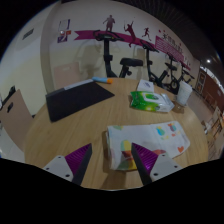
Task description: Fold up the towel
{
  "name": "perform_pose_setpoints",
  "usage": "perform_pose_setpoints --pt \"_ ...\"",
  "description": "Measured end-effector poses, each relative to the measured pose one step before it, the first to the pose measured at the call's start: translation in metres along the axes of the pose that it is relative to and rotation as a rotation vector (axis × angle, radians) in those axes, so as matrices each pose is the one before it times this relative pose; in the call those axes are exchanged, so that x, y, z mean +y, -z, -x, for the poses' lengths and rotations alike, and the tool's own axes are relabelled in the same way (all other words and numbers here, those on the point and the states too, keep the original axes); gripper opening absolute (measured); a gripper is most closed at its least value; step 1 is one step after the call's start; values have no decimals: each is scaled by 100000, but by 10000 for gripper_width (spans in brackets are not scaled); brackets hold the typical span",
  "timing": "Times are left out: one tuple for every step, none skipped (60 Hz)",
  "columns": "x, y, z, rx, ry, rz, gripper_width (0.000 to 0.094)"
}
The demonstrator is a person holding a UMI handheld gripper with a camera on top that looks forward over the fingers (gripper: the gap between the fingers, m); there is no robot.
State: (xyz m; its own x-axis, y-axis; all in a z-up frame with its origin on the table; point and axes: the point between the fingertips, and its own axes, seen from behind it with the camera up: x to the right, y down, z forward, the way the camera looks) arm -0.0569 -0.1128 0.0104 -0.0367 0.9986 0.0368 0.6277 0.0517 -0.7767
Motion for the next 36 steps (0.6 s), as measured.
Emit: perform_pose_setpoints --pt "195 -461 -49 55 96 771 819" --pt "86 -347 94 5 85 932 807" --pt "340 -341 30 -158 -145 629 797" --pt "241 -319 -13 -240 -133 840 706" --pt "384 -294 67 -434 -2 1252 614" --pt "-56 -195 161 -1120 -307 -664 523" --pt "-328 -148 5 -198 -400 -1442 432" --pt "120 -123 -341 1592 646 528 341" --pt "-234 -76 -712 2936 1309 -273 249" --pt "-70 -49 -590 3355 1360 -263 158" --pt "56 -85 -461 2560 1395 160 67" --pt "131 135 -315 653 1173 119 60" --pt "74 -39 87 435 1144 307 54" --pt "35 -36 14 760 1585 384 43" --pt "-7 24 29 668 1699 452 36" --pt "42 62 71 391 1331 842 34" --pt "23 126 133 116 559 997 32" --pt "-2 147 211 -275 -282 852 31" --pt "-51 -596 351 -485 -1048 555 30" --pt "-133 1072 305 -1691 -1549 1003 28" --pt "-105 444 471 -1342 -1710 819 27" --pt "-99 487 439 -1255 -1594 936 25" --pt "-122 482 396 -998 -1529 884 25" --pt "-190 526 314 -667 -1510 644 25" --pt "-250 585 283 -461 -1524 452 25" --pt "-270 563 266 -437 -1565 300 26" --pt "-372 -155 396 -256 -1548 -100 26" --pt "-300 141 336 -1122 -1402 162 25" --pt "-276 960 320 -1966 -1653 420 25" --pt "-347 602 398 -1530 -1874 213 25" --pt "-431 628 403 -1459 -2144 52 25" --pt "-454 533 320 -1285 -2175 -98 25" --pt "-501 561 277 -1250 -2060 -105 25" --pt "-527 498 202 -1258 -1784 -166 25" --pt "-495 469 129 -1112 -1519 -157 24" --pt "-521 489 49 -901 -1419 -223 25"
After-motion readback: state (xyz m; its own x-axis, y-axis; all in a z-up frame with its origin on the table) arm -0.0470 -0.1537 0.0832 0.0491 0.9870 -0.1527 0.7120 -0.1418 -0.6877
